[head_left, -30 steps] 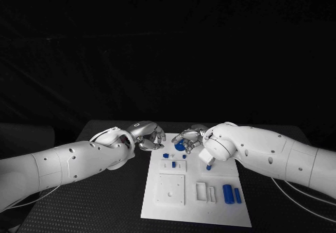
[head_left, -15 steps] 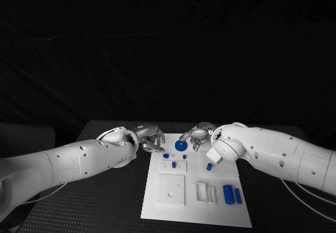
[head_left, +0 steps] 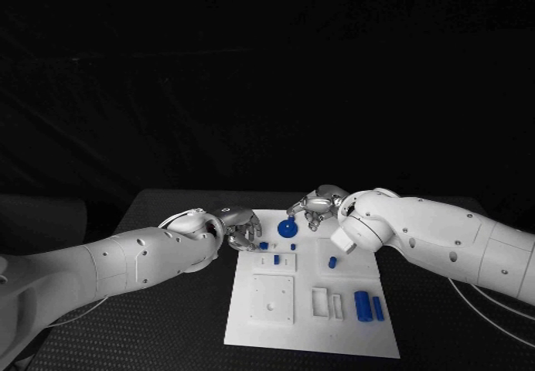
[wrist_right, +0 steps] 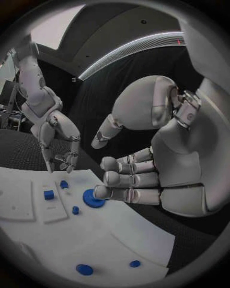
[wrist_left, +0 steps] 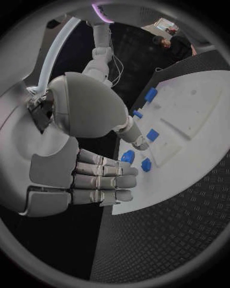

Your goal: Assemble the parts on the task board

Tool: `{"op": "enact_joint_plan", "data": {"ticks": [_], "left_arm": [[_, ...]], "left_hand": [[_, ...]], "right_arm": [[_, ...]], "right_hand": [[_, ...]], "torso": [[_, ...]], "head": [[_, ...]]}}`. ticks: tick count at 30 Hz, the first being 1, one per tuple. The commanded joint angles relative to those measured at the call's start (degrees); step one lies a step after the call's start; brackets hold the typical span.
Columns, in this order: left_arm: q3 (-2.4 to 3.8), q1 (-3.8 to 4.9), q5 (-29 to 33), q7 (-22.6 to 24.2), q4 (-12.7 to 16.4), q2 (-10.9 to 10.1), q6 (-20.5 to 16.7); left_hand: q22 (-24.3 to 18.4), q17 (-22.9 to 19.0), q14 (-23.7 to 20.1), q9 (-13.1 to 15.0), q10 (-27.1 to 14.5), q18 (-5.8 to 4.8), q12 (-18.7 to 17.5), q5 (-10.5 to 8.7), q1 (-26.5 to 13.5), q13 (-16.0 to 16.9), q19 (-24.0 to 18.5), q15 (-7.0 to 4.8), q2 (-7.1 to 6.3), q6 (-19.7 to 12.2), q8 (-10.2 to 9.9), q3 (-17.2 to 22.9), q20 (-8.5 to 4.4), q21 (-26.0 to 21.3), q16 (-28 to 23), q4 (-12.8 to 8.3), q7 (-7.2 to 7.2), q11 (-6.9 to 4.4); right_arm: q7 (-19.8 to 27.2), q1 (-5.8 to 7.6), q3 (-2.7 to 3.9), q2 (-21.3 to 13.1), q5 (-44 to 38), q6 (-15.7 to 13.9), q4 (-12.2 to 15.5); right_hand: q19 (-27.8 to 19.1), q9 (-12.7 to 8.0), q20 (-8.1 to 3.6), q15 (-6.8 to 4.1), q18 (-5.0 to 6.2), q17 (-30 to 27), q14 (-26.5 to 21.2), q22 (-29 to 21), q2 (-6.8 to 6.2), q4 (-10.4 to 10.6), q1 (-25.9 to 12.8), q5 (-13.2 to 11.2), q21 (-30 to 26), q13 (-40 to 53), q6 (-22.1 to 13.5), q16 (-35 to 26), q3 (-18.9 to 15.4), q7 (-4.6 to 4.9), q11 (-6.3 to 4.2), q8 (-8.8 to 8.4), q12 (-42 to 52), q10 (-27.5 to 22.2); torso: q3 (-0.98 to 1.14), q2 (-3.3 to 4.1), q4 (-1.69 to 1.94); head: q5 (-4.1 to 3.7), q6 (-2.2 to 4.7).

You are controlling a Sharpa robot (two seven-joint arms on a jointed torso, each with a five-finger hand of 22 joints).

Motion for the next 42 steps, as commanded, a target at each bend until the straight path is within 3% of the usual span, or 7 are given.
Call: {"op": "enact_joint_plan", "data": {"ticks": [1,8,15,30,42], "left_arm": [[0.0,-0.41,-1.48,0.71,-0.74,0.54,-0.88],[-0.01,-1.08,-1.48,1.01,-2.1,1.48,-2.21],[0.01,-1.13,-1.48,1.12,-3.47,2.19,-2.65],[0.03,-1.59,-0.37,0.98,-6.4,4.19,-0.47],[0.03,-2.39,-0.37,1.15,-8.04,5.75,-0.82]], "left_hand": [[1.29,0.11,-0.35,-0.02,-0.29,0.18,0.11,-0.11,0.86,0.14,-0.29,0.1,-0.03,-0.16,0.08,0.16,-1.5,0.24,0.25,-0.53,-0.08,-0.01],[1.26,0.15,-0.2,0.09,-0.3,0.21,0.41,-0.07,1.49,0.32,-0.16,0.02,1.26,0.3,0.5,0.47,-1.53,0.41,0.41,-0.67,-0.29,-0.1],[1.25,0.17,-0.03,0.07,-0.31,0.22,0.6,-0.06,1.67,0.42,-0.04,-0.04,2.43,0.35,0.63,0.64,-1.58,0.51,0.53,-0.6,-0.33,-0.14],[1.24,0.13,0.0,0.04,-0.46,0.2,0.84,-0.04,2.0,0.53,-0.12,-0.15,4.67,0.51,0.94,0.61,-1.65,0.59,0.58,-0.97,-0.5,-0.34],[1.24,0.14,0.03,0.03,-0.49,0.17,0.9,-0.02,2.23,0.53,-0.15,-0.2,5.3,0.6,1.05,0.57,-1.69,0.63,0.64,-1.35,-0.54,-0.38]], "right_arm": [[1.06,-0.02,0.11,-0.1,-1.32,-0.18,0.27],[1.08,-0.01,0.2,-0.3,-1.36,-0.21,0.5],[1.08,-0.01,0.23,-0.38,-1.37,-0.08,0.81],[1.01,0.0,0.27,-0.4,-1.38,0.25,1.02],[1.12,0.01,0.28,-0.5,-1.38,0.21,1.34]], "right_hand": [[-0.33,-0.05,-0.15,-0.24,0.46,0.08,0.16,1.36,-0.12,-0.2,-0.4,0.39,0.36,0.11,0.01,0.27,0.29,0.41,0.09,-0.36,0.28,-0.29],[-0.35,-0.05,-0.16,-0.23,0.46,0.11,0.17,1.35,-0.12,-0.21,-0.39,0.43,0.43,0.2,0.0,0.3,0.31,0.41,0.1,-0.37,0.28,-0.28],[-0.36,-0.06,-0.16,-0.23,0.46,0.12,0.17,1.35,-0.13,-0.21,-0.4,0.45,0.47,0.25,0.01,0.32,0.31,0.41,0.1,-0.38,0.28,-0.27],[-0.43,-0.07,-0.19,-0.23,0.46,0.19,0.15,1.32,-0.07,-0.27,-0.3,0.61,0.64,0.46,0.01,0.36,0.42,0.41,0.1,-0.4,0.26,-0.26],[-0.45,-0.07,-0.19,-0.23,0.46,0.2,0.15,1.32,-0.07,-0.3,-0.27,0.62,0.69,0.52,0.01,0.37,0.44,0.41,0.1,-0.4,0.25,-0.26]], "torso": [[-0.07,-0.02,0.05],[-0.16,0.01,-0.03],[-0.12,0.01,-0.07],[-0.05,-0.09,0.01],[-0.1,-0.06,0.03]], "head": [[-0.12,-0.07],[-0.25,-0.04],[-0.47,-0.13],[-0.59,-0.42],[-0.81,-0.42]]}}
